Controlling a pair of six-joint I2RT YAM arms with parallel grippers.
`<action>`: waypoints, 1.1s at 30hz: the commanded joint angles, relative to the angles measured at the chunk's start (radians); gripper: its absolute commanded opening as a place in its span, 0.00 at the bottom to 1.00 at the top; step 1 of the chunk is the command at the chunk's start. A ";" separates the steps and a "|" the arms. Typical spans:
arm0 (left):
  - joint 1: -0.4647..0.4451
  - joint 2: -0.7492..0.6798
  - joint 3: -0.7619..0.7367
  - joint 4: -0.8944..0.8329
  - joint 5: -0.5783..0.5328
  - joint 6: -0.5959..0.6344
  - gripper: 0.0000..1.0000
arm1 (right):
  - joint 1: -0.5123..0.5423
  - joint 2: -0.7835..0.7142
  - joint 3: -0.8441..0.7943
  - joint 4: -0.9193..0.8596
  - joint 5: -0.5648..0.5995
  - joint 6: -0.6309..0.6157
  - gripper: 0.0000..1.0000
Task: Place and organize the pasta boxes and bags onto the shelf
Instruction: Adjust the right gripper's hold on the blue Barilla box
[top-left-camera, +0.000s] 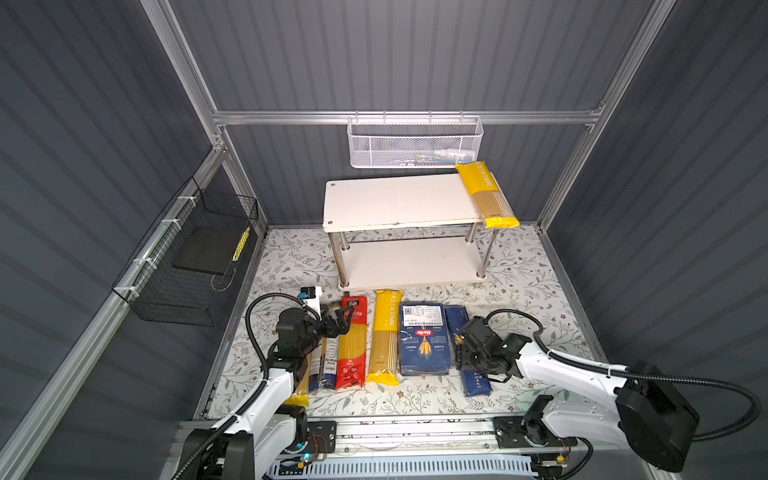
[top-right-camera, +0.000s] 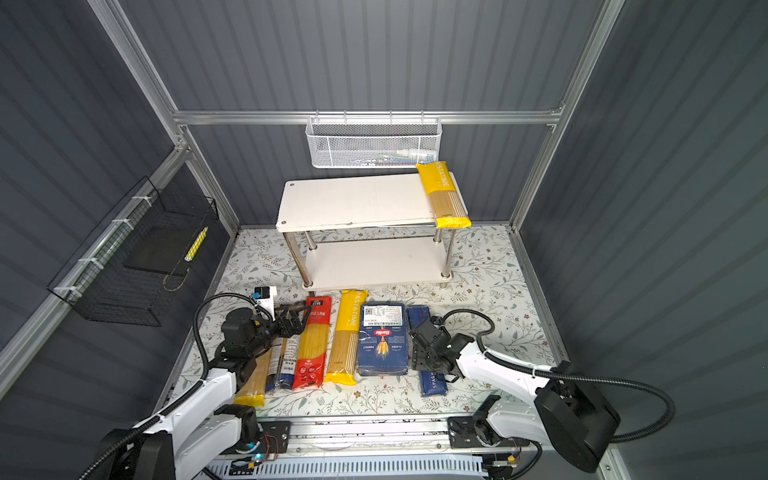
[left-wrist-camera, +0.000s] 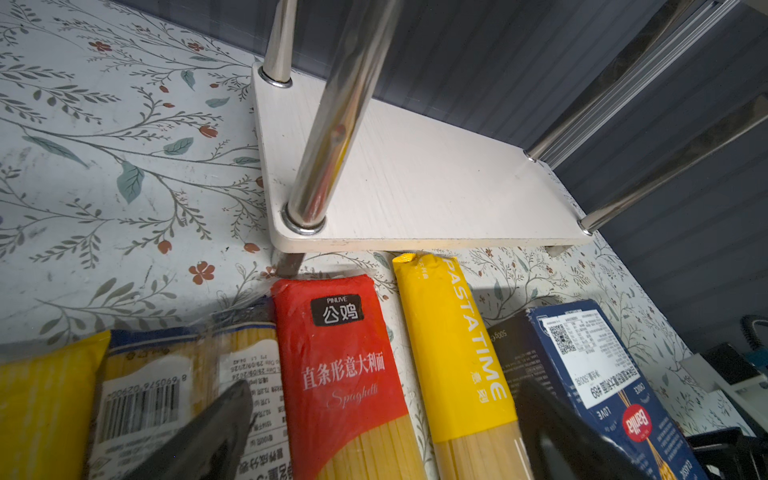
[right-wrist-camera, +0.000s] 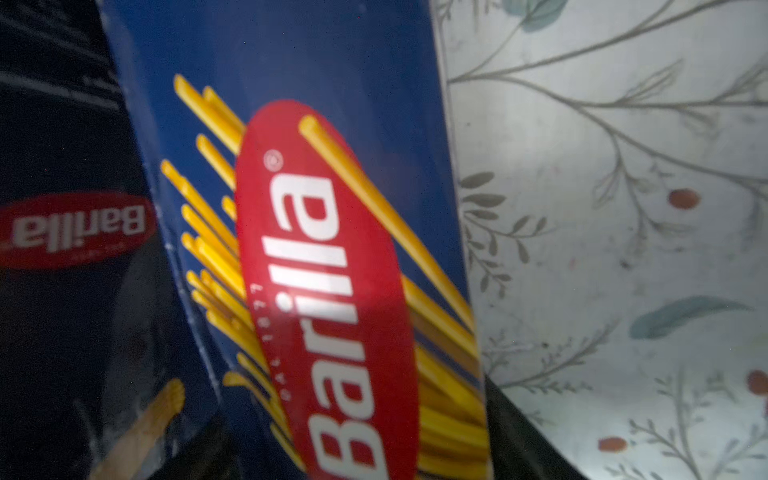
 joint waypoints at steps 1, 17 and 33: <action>0.001 -0.017 0.004 0.001 0.008 0.003 1.00 | -0.002 0.001 -0.059 -0.007 -0.056 0.037 0.70; 0.001 -0.029 0.009 -0.018 0.000 0.009 1.00 | -0.004 -0.029 -0.065 0.030 -0.068 0.028 0.62; 0.001 -0.029 0.009 -0.017 0.003 0.006 1.00 | -0.013 -0.206 -0.120 0.079 -0.083 0.016 0.51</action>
